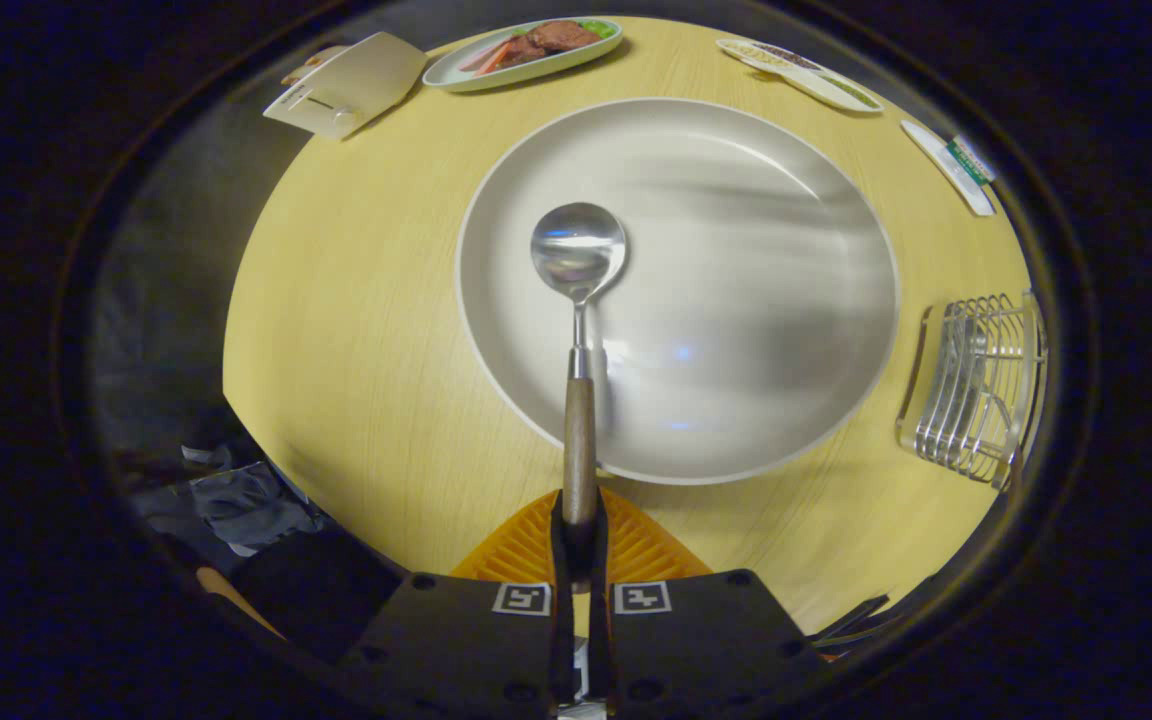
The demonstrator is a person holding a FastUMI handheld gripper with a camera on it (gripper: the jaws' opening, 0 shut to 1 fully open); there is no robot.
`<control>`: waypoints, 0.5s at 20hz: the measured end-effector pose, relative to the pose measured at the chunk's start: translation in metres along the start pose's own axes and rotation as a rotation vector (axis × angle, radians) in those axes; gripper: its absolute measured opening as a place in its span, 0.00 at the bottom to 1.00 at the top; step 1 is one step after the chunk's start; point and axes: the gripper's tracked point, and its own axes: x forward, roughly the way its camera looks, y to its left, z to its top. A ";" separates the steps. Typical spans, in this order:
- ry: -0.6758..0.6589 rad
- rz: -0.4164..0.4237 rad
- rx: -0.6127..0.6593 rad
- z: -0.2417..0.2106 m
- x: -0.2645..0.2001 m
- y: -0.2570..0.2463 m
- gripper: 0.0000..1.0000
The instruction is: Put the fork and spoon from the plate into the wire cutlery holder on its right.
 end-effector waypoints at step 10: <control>-0.072 0.086 0.037 -0.001 -0.035 0.015 0.04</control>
